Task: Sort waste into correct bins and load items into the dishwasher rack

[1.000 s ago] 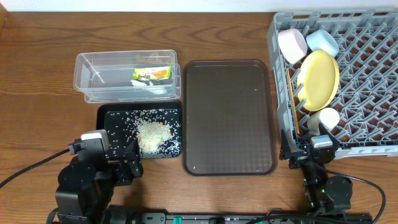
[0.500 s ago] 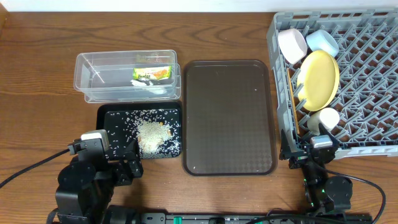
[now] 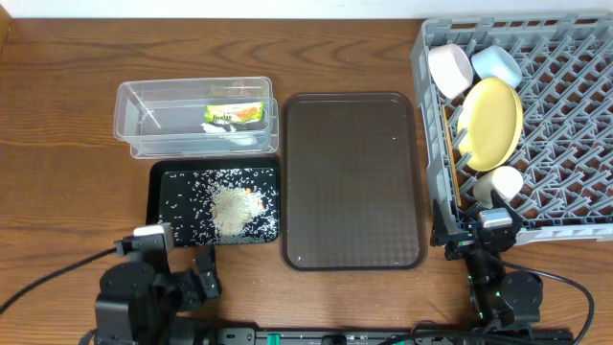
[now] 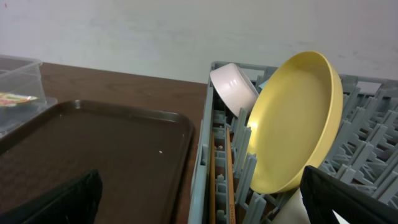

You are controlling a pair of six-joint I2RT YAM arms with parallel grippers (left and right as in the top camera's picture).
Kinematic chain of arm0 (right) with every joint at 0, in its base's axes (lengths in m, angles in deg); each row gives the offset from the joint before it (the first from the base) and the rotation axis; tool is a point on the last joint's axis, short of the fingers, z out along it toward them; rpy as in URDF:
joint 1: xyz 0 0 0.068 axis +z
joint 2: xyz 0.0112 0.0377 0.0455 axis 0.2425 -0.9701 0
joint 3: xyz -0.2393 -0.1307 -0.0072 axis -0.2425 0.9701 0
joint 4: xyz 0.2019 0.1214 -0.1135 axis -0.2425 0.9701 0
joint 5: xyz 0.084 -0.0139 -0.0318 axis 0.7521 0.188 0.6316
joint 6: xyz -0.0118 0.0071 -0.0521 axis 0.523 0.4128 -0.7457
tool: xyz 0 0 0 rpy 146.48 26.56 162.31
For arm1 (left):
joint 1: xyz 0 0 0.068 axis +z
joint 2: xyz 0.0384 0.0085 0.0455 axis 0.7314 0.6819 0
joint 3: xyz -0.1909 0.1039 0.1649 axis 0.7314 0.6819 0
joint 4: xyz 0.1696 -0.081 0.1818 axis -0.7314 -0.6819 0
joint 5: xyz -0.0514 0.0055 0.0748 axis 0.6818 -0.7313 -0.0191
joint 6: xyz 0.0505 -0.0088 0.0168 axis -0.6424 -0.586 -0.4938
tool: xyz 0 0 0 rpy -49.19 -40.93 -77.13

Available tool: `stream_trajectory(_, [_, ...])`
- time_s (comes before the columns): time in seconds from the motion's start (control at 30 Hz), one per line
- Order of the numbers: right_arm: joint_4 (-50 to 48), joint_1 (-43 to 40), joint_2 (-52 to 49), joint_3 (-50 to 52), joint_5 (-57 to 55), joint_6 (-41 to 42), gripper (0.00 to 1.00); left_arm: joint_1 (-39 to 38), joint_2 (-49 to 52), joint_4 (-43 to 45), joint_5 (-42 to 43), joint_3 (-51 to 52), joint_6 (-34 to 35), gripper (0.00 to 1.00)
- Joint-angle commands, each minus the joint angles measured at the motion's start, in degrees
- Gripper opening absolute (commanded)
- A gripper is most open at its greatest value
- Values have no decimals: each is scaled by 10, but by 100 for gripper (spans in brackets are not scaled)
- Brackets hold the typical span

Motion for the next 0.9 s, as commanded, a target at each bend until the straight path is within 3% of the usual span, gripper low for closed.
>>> stream_trajectory(0.0, [2, 6, 3, 0, 4, -5, 99, 6, -30, 7, -5, 31, -3, 99])
stream_trajectory(0.13, [2, 6, 3, 0, 4, -5, 99, 19, -70, 61, -5, 76, -17, 99])
stream_trajectory(0.27, [2, 6, 3, 0, 4, -5, 99, 25, -124, 187, -5, 173, -78, 98])
stream_trajectory(0.5, [2, 6, 3, 0, 4, -5, 99, 29, -200, 410, -5, 344, -83, 98])
stream_trajectory(0.67, [2, 6, 3, 0, 4, -5, 99, 29, -201, 606, -5, 445, -88, 98])
stream_trajectory(0.73, [2, 6, 3, 0, 4, -5, 99, 29, -201, 643, -5, 472, -89, 98])
stream_trajectory(0.87, [2, 6, 3, 0, 4, -5, 99, 29, -201, 617, -3, 471, -89, 98])
